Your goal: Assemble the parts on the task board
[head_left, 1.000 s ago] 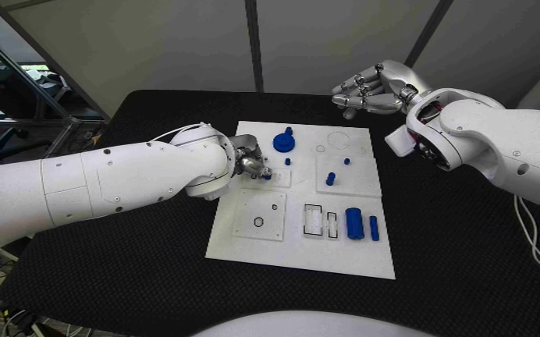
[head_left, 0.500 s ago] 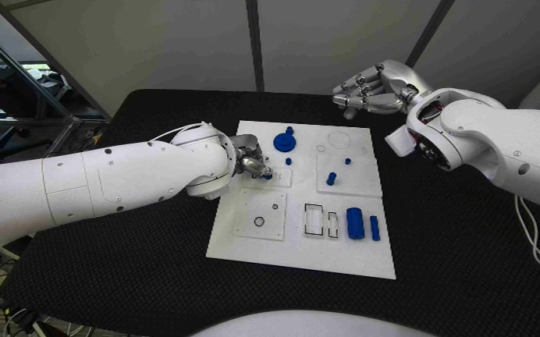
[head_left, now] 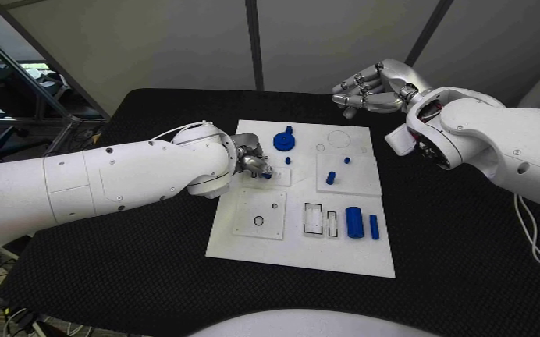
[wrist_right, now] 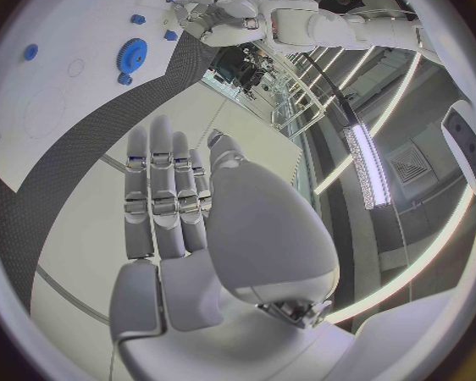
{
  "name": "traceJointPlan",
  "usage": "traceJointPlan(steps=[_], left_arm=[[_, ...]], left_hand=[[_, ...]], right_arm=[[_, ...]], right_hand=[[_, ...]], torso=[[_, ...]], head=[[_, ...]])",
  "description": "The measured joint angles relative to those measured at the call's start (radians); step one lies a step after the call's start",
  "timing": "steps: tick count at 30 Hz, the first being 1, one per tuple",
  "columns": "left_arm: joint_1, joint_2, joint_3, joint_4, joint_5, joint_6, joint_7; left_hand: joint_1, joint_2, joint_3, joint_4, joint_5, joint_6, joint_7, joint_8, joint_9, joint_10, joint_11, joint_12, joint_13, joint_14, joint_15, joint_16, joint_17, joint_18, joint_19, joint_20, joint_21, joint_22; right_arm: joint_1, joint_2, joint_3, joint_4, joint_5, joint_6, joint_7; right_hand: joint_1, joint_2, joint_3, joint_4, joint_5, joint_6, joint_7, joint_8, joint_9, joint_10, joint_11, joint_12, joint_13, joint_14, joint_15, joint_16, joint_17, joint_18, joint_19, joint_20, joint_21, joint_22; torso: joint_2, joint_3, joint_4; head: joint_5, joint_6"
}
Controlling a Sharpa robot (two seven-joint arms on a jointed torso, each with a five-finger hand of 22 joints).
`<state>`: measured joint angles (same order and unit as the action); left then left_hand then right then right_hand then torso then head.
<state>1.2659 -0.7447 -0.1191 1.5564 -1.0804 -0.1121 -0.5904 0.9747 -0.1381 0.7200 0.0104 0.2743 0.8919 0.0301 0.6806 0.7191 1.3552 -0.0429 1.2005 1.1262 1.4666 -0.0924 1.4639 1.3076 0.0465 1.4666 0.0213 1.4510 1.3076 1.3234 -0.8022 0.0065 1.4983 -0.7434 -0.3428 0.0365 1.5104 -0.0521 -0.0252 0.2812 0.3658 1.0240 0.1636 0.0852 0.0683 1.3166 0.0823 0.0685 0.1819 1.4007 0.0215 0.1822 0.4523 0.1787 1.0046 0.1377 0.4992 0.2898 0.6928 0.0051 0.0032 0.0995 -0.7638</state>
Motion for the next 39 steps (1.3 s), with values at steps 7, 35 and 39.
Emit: traceJointPlan(steps=[7, 35, 39], left_arm=[[0.000, 0.005, 0.000, -0.006, -0.002, 0.002, -0.003], [-0.002, 0.016, -0.002, -0.017, -0.002, 0.011, -0.005], [-0.002, 0.018, -0.002, -0.020, -0.002, 0.011, -0.005]], left_hand=[[-0.013, 0.003, 0.003, -0.014, 0.000, 0.006, -0.005, 0.002, -0.003, 0.003, -0.003, 0.007, 0.006, 0.000, 0.000, 0.000, 0.000, 0.000, -0.002, -0.002, 0.004, 0.000], [-0.055, 0.014, -0.210, 0.061, 0.000, 0.039, -0.007, -0.007, -0.022, 0.013, -0.005, 0.026, 0.021, -0.003, -0.004, 0.000, 0.000, 0.000, 0.000, -0.007, 0.008, 0.000], [-0.058, 0.016, -0.240, 0.074, 0.000, 0.043, -0.011, -0.010, -0.023, 0.013, -0.005, 0.026, 0.021, -0.003, -0.004, 0.000, 0.000, 0.000, 0.000, -0.007, 0.008, 0.000]], right_arm=[[0.000, -0.001, 0.000, 0.000, 0.000, 0.000, 0.000], [0.000, 0.000, 0.000, -0.002, 0.000, 0.002, -0.001], [0.000, 0.000, 0.000, -0.002, 0.000, 0.002, -0.001]], right_hand=[[0.000, 0.000, 0.000, 0.000, 0.003, 0.000, 0.000, 0.000, 0.000, 0.000, 0.000, 0.000, 0.000, 0.000, 0.000, 0.000, 0.001, 0.000, 0.000, 0.000, 0.000, -0.001], [-0.004, -0.004, 0.003, 0.003, 0.003, 0.000, 0.000, 0.000, 0.000, 0.000, 0.000, 0.000, 0.000, 0.000, 0.000, -0.003, 0.001, 0.000, 0.000, 0.000, 0.000, -0.001], [-0.004, -0.004, 0.003, 0.003, 0.005, 0.000, 0.000, 0.000, 0.000, 0.000, 0.000, 0.000, 0.000, 0.000, 0.000, -0.003, 0.001, 0.000, 0.000, 0.000, 0.000, -0.001]], torso=[[0.000, 0.0006, -0.0003], [0.000, 0.0000, 0.0005], [0.000, 0.0000, 0.0005]], head=[[-0.001, -0.001], [-0.006, -0.004], [-0.006, -0.004]])
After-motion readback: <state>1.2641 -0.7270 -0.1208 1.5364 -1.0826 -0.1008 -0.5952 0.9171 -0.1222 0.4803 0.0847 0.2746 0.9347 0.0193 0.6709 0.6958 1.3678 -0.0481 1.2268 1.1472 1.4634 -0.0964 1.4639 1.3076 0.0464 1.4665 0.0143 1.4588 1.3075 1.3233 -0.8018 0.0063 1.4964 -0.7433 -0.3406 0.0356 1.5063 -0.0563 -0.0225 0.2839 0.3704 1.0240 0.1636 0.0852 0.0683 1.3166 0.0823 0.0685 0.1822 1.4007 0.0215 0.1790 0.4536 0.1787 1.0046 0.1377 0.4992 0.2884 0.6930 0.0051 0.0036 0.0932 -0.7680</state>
